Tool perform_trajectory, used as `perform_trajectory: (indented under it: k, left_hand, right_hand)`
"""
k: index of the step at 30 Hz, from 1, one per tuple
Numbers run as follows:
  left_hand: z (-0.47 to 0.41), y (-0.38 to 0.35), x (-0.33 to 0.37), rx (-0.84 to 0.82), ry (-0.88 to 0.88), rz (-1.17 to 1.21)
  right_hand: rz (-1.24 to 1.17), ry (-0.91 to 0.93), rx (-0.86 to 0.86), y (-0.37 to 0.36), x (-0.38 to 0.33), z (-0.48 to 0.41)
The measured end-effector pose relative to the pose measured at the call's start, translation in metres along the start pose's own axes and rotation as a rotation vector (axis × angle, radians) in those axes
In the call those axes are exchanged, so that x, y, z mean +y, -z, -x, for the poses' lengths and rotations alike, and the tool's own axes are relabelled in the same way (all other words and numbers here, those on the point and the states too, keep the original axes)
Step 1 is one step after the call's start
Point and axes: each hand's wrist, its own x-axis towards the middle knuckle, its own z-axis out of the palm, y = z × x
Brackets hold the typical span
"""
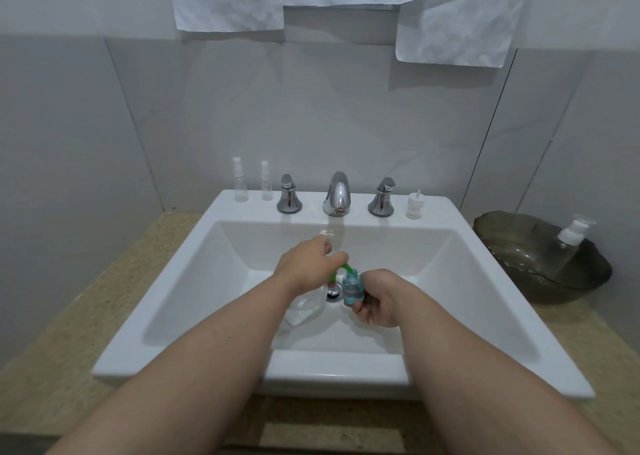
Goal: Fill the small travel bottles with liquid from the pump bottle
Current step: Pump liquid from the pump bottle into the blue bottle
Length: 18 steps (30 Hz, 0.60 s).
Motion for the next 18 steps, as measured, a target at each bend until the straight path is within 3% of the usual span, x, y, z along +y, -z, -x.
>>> perform_trajectory:
  k: [18]
  left_hand:
    - [-0.0017,-0.0007,0.001,-0.017,0.003,-0.003]
  right_hand:
    - [0.034,-0.005,0.012,-0.0004,0.0011,-0.0046]
